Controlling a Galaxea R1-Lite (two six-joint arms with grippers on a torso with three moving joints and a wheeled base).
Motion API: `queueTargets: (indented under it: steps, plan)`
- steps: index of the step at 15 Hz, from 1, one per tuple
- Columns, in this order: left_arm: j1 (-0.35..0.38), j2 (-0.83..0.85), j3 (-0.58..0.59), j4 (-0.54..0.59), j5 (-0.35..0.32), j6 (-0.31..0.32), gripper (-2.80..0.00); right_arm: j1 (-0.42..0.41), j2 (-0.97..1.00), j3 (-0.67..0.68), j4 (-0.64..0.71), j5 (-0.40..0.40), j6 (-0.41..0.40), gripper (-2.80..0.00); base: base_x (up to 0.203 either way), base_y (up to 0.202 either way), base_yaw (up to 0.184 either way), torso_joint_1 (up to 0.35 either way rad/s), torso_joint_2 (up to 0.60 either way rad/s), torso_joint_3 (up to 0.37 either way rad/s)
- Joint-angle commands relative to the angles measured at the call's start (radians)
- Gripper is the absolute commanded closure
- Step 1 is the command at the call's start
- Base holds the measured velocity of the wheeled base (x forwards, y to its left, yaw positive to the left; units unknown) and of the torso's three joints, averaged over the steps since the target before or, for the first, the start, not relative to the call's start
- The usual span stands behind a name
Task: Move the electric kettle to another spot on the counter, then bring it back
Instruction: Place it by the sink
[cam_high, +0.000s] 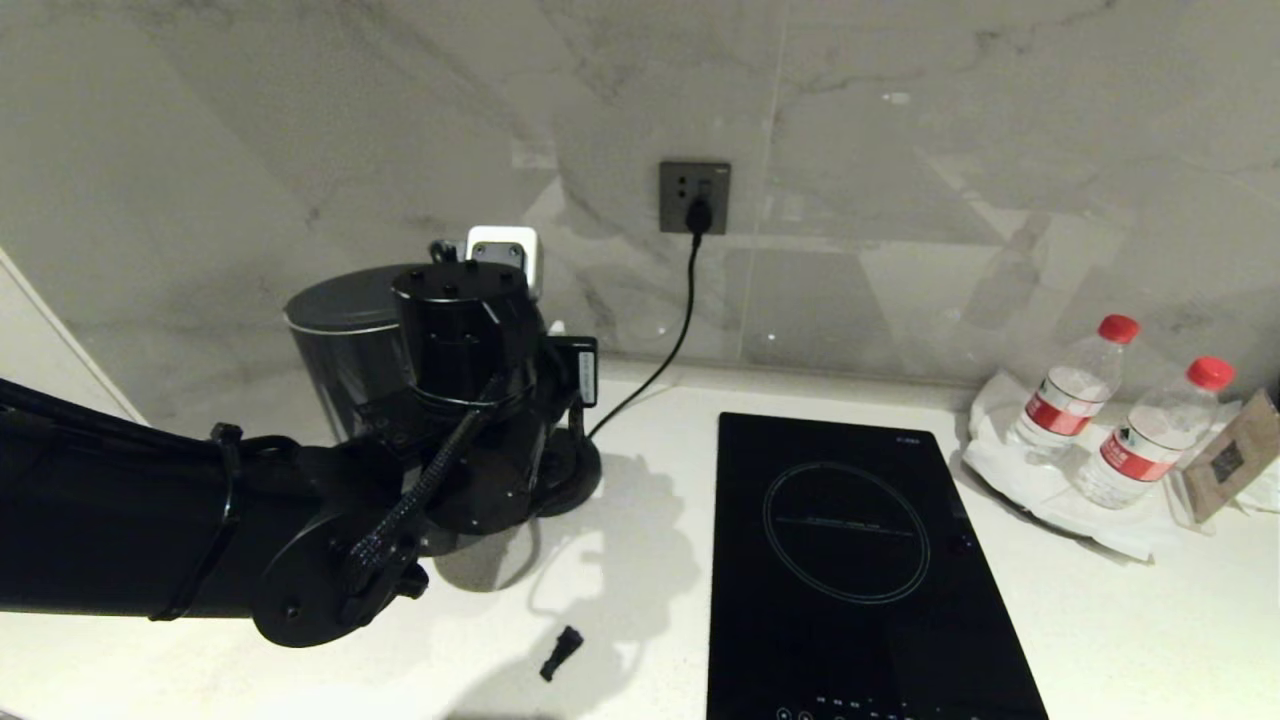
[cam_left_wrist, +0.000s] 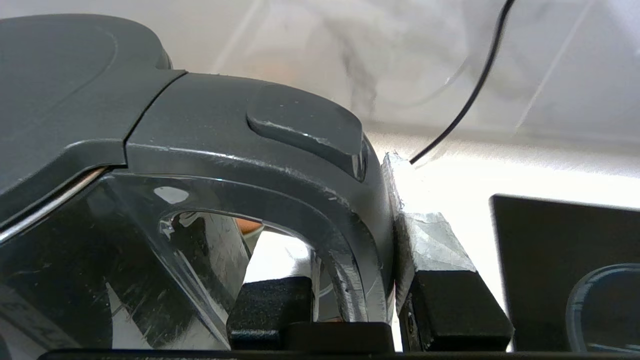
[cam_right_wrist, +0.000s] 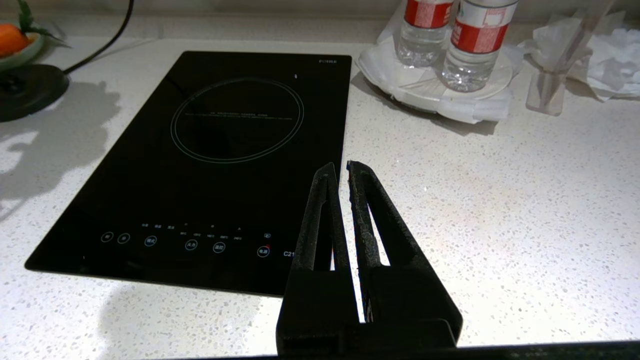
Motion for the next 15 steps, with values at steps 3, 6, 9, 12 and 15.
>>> queueTargets:
  steps: [3,6,9,12,15]
  plan:
    - [0.0,-0.021,0.009,-0.005,0.006,-0.003,0.0,0.0,0.001,0.0,0.0,0.0,-0.001,0.0,0.0,0.0,0.0,-0.003,0.01,0.193]
    - [-0.001,-0.031,0.042,-0.005,0.006,-0.01,0.0,0.0,0.001,0.0,0.0,0.0,-0.001,0.0,0.0,0.0,0.0,-0.001,0.0,0.202]
    - [-0.001,-0.047,0.072,-0.005,0.006,-0.021,0.0,0.0,0.002,0.0,0.0,0.002,0.0,0.0,0.0,0.0,0.0,0.002,0.0,0.2]
    - [-0.001,-0.066,0.115,-0.005,0.008,-0.029,0.0,0.0,0.0,0.0,0.0,0.0,0.0,0.0,0.0,0.0,0.0,-0.002,0.0,0.185]
    - [-0.012,-0.105,0.195,-0.01,0.004,-0.048,0.0,0.0,0.002,0.0,0.0,0.0,-0.001,0.0,0.0,0.0,0.0,0.001,0.0,0.048]
